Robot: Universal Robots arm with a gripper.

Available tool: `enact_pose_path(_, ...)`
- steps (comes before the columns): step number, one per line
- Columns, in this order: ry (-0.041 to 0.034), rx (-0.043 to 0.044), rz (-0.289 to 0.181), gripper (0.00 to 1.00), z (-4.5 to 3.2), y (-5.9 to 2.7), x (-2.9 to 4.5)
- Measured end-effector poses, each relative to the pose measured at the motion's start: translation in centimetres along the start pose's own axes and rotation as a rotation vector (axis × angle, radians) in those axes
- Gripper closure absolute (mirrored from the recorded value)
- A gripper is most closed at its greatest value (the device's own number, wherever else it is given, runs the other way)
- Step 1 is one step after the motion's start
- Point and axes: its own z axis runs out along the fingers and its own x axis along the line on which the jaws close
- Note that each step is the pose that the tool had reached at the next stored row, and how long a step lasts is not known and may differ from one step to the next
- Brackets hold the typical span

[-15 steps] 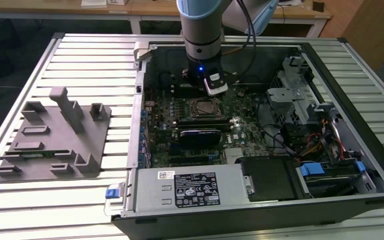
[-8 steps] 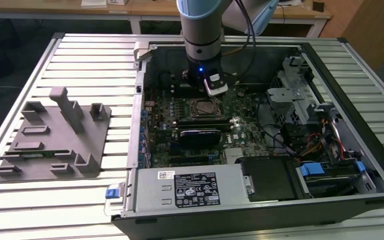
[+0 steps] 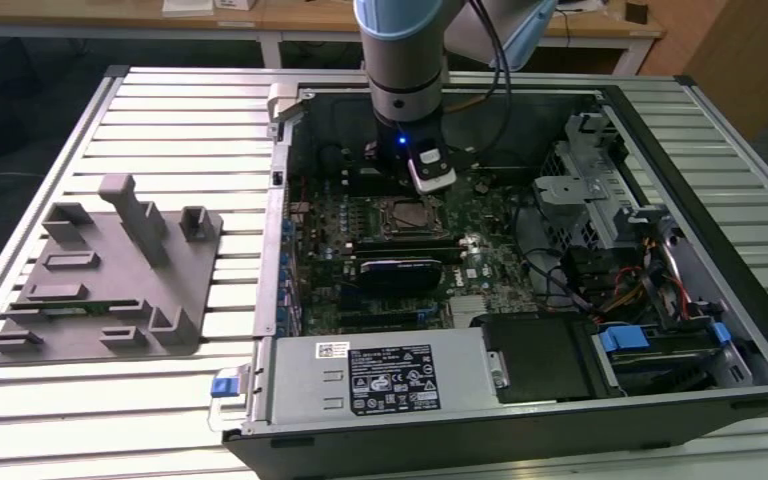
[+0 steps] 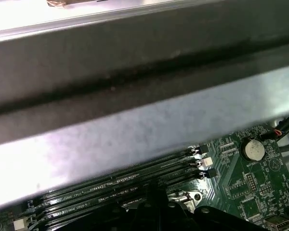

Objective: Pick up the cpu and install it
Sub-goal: 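Install the first cpu locking lever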

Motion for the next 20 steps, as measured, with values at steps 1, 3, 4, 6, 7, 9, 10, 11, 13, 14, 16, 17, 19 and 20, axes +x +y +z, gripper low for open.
enact_pose_path(1,0.0001,0.0,0.0,0.89,0.02,0.0,-0.01)
enact_pose_path(3,0.0001,0.0,0.0,0.89,0.06,0.01,-0.07)
enact_pose_path(4,0.0,0.0,0.0,0.89,0.07,0.01,-0.09)
enact_pose_path(6,0.0001,-0.0006,0.0,0.89,0.11,0.01,-0.11)
enact_pose_path(7,0.0003,-0.001,0.0,0.89,0.12,0.01,-0.11)
enact_pose_path(9,0.0005,-0.0014,0.0,0.89,0.13,0.01,-0.11)
enact_pose_path(10,0.0005,-0.0015,0.0,0.89,0.13,0.01,-0.11)
enact_pose_path(11,0.0004,-0.0016,0.0,0.89,0.14,0.01,-0.11)
enact_pose_path(13,0.0019,-0.0066,0.001,0.89,0.14,0.0,-0.12)
enact_pose_path(14,0.0027,-0.0101,0.002,0.89,0.14,0.01,-0.12)
enact_pose_path(16,0.0029,-0.0108,0.002,0.89,0.15,0.02,-0.12)
enact_pose_path(17,0.003,-0.0109,0.002,0.89,0.14,0.02,-0.11)
enact_pose_path(19,0.0026,-0.0094,0.002,0.89,0.14,0.02,-0.11)
enact_pose_path(20,0.0018,-0.0063,0.001,0.89,0.13,0.02,-0.12)
